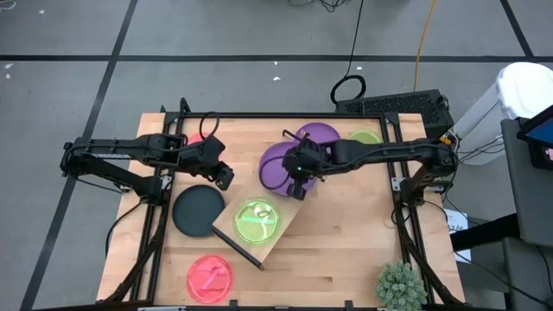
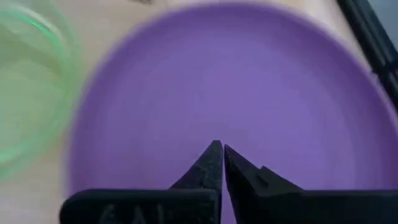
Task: Place and stack plates onto a shelf
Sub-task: Stack the bottom purple plate on top of the black plate on the shelf, then stack the top pink plate on top of the green plate on the shelf
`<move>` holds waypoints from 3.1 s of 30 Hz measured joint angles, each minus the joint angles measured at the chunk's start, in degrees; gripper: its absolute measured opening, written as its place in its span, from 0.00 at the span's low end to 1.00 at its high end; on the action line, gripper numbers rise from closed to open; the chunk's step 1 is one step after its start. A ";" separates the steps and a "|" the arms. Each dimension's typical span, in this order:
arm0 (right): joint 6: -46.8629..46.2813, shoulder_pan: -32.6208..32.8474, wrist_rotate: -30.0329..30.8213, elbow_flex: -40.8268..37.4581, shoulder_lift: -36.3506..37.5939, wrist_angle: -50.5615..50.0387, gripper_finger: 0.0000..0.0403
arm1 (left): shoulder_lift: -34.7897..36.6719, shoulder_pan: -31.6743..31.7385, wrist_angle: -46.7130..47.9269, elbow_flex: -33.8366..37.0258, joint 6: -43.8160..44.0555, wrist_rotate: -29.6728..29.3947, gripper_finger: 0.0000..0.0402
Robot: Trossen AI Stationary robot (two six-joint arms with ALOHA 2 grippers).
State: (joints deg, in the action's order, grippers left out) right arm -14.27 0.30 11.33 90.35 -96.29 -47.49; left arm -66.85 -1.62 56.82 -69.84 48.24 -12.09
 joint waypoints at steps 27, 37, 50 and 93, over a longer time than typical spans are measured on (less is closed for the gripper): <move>-0.03 -3.74 2.37 -7.86 7.78 2.40 0.00 | 0.00 -0.03 0.01 0.01 0.06 -0.91 0.24; -1.42 -4.24 2.16 -13.47 7.89 4.44 0.00 | 0.00 -0.03 -0.01 0.00 0.92 -1.34 0.24; -3.16 -3.90 0.40 -13.73 10.78 5.49 0.00 | 0.00 -0.03 -0.02 0.02 1.03 -1.34 0.24; -28.15 12.47 -2.38 -20.78 31.56 24.43 0.00 | 0.00 18.56 19.86 4.54 -25.84 27.49 0.24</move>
State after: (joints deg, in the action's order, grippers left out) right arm -42.43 12.77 8.95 69.56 -64.73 -23.06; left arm -66.85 16.94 76.68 -65.30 22.40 15.41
